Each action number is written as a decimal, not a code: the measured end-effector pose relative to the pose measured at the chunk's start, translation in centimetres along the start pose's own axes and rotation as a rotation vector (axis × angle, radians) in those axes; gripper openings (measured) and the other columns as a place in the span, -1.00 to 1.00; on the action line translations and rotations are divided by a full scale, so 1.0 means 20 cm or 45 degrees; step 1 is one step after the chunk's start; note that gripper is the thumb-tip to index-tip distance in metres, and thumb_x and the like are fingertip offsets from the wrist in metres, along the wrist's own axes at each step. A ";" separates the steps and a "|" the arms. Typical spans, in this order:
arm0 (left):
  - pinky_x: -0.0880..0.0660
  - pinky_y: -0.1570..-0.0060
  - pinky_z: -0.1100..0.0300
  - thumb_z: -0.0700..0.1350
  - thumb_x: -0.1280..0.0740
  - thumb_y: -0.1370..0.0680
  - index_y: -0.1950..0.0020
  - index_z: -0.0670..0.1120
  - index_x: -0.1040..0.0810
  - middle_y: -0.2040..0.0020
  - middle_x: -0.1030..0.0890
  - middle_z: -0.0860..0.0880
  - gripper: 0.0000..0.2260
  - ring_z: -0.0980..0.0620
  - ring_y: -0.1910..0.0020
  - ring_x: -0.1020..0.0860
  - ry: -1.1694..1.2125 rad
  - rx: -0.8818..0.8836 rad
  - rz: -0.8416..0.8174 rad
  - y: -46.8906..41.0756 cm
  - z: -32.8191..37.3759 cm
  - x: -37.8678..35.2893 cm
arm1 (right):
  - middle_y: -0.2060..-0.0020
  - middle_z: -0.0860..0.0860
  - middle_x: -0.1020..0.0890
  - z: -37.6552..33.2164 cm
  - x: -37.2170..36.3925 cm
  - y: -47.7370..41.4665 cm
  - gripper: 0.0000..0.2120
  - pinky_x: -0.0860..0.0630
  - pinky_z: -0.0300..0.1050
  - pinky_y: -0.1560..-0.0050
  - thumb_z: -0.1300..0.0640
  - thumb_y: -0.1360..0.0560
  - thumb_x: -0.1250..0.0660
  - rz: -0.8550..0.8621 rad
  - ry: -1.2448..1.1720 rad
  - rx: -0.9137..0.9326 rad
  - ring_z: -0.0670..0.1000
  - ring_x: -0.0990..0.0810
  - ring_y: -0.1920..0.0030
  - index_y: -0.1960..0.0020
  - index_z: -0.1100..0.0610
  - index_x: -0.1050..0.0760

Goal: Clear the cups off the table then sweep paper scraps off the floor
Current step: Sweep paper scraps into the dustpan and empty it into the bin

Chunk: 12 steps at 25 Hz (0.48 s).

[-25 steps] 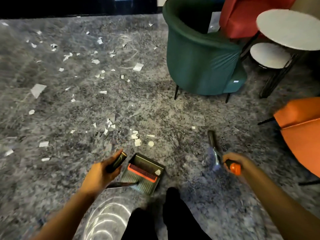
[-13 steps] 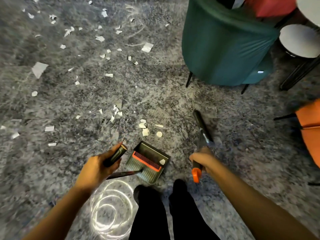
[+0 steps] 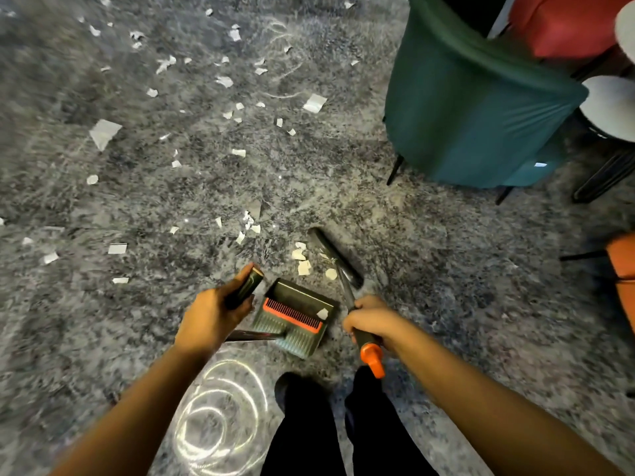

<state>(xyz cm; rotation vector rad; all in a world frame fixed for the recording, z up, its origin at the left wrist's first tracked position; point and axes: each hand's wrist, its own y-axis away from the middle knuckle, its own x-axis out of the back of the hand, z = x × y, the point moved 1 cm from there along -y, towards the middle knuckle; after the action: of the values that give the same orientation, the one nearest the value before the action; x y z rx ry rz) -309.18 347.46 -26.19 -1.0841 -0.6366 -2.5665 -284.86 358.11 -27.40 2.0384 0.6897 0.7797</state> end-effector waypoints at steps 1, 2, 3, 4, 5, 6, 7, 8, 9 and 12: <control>-0.37 0.45 0.15 -0.11 -0.43 -0.48 -0.35 0.26 -0.40 0.13 -0.68 -0.13 -0.49 0.39 0.21 -0.39 0.034 0.009 0.032 0.00 -0.03 0.02 | 0.49 0.12 -0.49 -0.02 0.00 0.00 -0.89 -0.43 -0.17 0.39 0.32 -0.24 -0.35 0.012 -0.039 0.001 0.09 -0.49 0.45 0.33 0.25 -0.42; -0.39 0.44 0.15 -0.11 -0.44 -0.47 -0.34 0.27 -0.40 0.09 -0.68 -0.10 -0.48 0.34 0.16 -0.39 0.077 0.005 0.056 0.01 -0.06 0.04 | 0.58 0.10 -0.48 -0.05 0.00 0.00 -0.88 -0.40 -0.24 0.49 0.36 -0.27 -0.33 0.027 -0.095 -0.016 0.04 -0.47 0.56 0.36 0.25 -0.40; -0.42 0.39 0.17 -0.13 -0.45 -0.46 -0.34 0.25 -0.41 0.02 -0.67 -0.05 -0.48 0.32 0.10 -0.41 0.122 -0.013 0.071 0.02 -0.09 0.06 | 0.65 0.08 -0.45 -0.06 0.01 0.00 -0.84 -0.36 -0.30 0.58 0.41 -0.32 -0.30 0.048 -0.150 -0.037 0.00 -0.44 0.64 0.37 0.25 -0.39; -0.47 0.30 0.17 -0.14 -0.46 -0.46 -0.34 0.22 -0.42 -0.05 -0.66 -0.02 -0.48 0.28 0.03 -0.45 0.150 -0.036 0.080 0.01 -0.12 0.09 | 0.70 0.06 -0.44 -0.07 0.04 0.01 -0.81 -0.33 -0.34 0.64 0.45 -0.36 -0.28 0.077 -0.190 -0.053 -0.03 -0.41 0.69 0.35 0.25 -0.38; -0.50 0.20 0.16 -0.14 -0.46 -0.46 -0.35 0.18 -0.43 -0.10 -0.64 0.00 -0.49 0.23 -0.04 -0.47 0.156 -0.052 0.088 0.00 -0.14 0.11 | 0.71 0.05 -0.43 -0.08 0.06 0.01 -0.81 -0.32 -0.35 0.66 0.47 -0.37 -0.26 0.108 -0.222 -0.057 -0.03 -0.39 0.71 0.34 0.26 -0.38; -0.52 0.15 0.14 -0.14 -0.46 -0.46 -0.35 0.15 -0.44 -0.11 -0.64 -0.01 -0.50 0.19 -0.08 -0.49 0.147 -0.060 0.095 -0.01 -0.16 0.13 | 0.71 0.05 -0.43 -0.08 0.09 0.01 -0.81 -0.32 -0.33 0.65 0.47 -0.37 -0.26 0.134 -0.244 -0.053 -0.03 -0.40 0.71 0.35 0.26 -0.38; -0.52 0.15 0.18 -0.15 -0.45 -0.46 -0.35 0.13 -0.45 -0.10 -0.65 -0.03 -0.51 0.20 -0.06 -0.50 0.142 -0.075 0.098 -0.03 -0.18 0.15 | 0.69 0.06 -0.44 -0.08 0.10 0.01 -0.81 -0.33 -0.30 0.63 0.46 -0.37 -0.27 0.146 -0.259 -0.043 -0.02 -0.41 0.69 0.37 0.27 -0.39; -0.49 0.19 0.30 -0.17 -0.45 -0.46 -0.34 0.10 -0.47 -0.08 -0.65 -0.04 -0.52 0.28 -0.02 -0.48 0.141 -0.108 0.089 -0.05 -0.20 0.17 | 0.67 0.08 -0.45 -0.09 0.11 0.01 -0.81 -0.34 -0.28 0.61 0.45 -0.37 -0.27 0.150 -0.262 -0.036 -0.01 -0.41 0.67 0.38 0.27 -0.40; -0.44 0.24 0.45 -0.19 -0.45 -0.46 -0.33 0.08 -0.49 -0.08 -0.65 -0.04 -0.54 0.37 0.01 -0.44 0.137 -0.156 0.063 -0.08 -0.21 0.19 | 0.65 0.08 -0.46 -0.10 0.11 -0.01 -0.81 -0.35 -0.27 0.59 0.44 -0.37 -0.28 0.159 -0.249 -0.030 0.00 -0.42 0.66 0.39 0.27 -0.41; -0.53 0.14 0.32 -0.18 -0.44 -0.47 -0.33 0.15 -0.46 -0.17 -0.61 0.03 -0.51 0.23 -0.01 -0.57 0.105 -0.212 -0.060 -0.16 -0.22 0.24 | 0.54 0.14 -0.50 -0.14 0.03 -0.10 -0.86 -0.44 -0.14 0.41 0.40 -0.37 -0.31 0.177 -0.044 -0.003 0.08 -0.49 0.50 0.34 0.27 -0.43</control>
<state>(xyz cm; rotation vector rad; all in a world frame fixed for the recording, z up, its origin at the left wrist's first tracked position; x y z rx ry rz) -316.47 347.64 -26.48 -1.0182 -0.4398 -2.7293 -286.91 361.02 -27.56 2.1100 0.5312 0.8217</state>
